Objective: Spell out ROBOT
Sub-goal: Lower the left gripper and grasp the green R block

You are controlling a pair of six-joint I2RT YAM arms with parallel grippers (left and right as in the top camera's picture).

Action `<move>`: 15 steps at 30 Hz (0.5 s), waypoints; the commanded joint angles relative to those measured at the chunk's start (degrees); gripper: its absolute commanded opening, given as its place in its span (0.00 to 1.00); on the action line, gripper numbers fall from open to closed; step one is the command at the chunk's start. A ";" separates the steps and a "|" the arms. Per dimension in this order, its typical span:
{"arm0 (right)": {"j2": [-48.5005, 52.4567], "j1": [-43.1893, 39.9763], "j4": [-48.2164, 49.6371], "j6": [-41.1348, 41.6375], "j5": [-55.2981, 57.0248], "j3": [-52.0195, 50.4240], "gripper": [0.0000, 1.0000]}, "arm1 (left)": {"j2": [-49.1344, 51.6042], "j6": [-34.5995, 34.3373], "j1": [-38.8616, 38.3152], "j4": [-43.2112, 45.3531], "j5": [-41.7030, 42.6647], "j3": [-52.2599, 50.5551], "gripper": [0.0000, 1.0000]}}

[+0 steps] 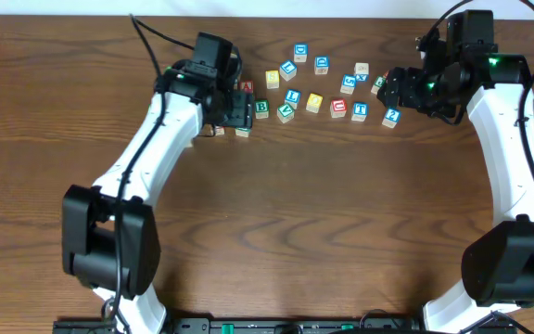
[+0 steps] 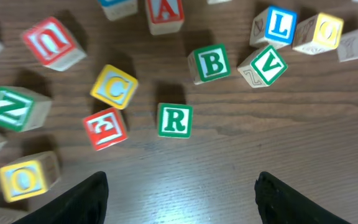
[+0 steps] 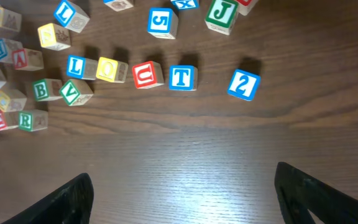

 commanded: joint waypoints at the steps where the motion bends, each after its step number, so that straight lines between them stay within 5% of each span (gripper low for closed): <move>1: 0.50 -0.17 -0.22 0.61 1.22 1.05 0.89 | 2.34 -0.46 -0.76 0.52 -0.79 0.94 0.74; 15: 0.50 -0.13 -0.22 0.61 1.86 1.01 0.90 | 5.81 -0.46 -1.01 2.89 -2.05 0.94 0.72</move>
